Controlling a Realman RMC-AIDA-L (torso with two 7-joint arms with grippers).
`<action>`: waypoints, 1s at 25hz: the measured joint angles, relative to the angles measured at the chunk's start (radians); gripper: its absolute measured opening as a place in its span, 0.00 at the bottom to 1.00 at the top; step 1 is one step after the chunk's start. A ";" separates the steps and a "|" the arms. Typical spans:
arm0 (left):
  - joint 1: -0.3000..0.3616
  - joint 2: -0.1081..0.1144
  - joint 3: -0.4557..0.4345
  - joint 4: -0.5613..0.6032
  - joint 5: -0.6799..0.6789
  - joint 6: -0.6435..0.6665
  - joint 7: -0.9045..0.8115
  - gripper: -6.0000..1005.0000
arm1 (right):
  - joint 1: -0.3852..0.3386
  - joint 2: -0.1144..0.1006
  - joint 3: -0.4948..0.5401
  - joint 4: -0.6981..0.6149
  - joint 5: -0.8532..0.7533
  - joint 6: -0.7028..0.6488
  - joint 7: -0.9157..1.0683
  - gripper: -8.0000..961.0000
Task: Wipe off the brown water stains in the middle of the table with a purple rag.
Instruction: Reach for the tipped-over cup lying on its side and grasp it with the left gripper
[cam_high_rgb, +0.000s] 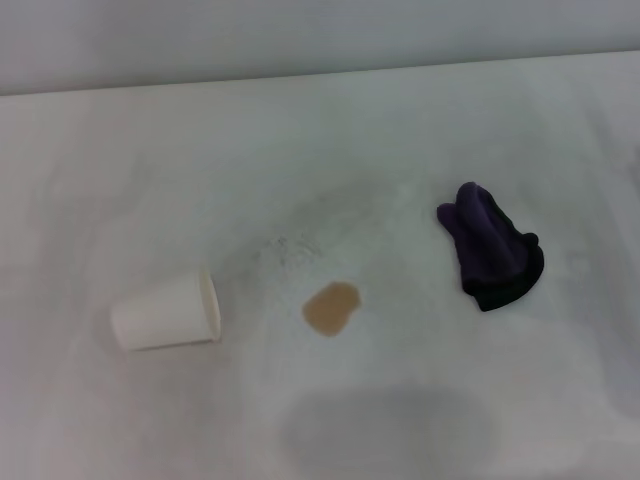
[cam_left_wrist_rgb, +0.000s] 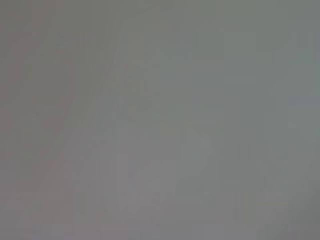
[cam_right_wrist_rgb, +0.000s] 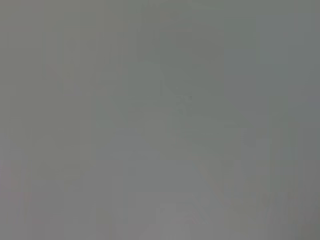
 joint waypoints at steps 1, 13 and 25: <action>0.010 0.022 0.022 0.042 0.035 -0.026 -0.083 0.89 | 0.001 0.000 0.000 0.000 0.000 0.000 0.000 0.91; 0.017 0.195 -0.001 0.633 0.933 -0.057 -0.810 0.89 | 0.002 0.000 -0.002 0.001 -0.001 -0.001 0.000 0.91; -0.194 0.201 -0.071 0.926 1.728 0.395 -0.931 0.88 | 0.007 0.003 -0.026 0.014 -0.001 -0.017 0.001 0.91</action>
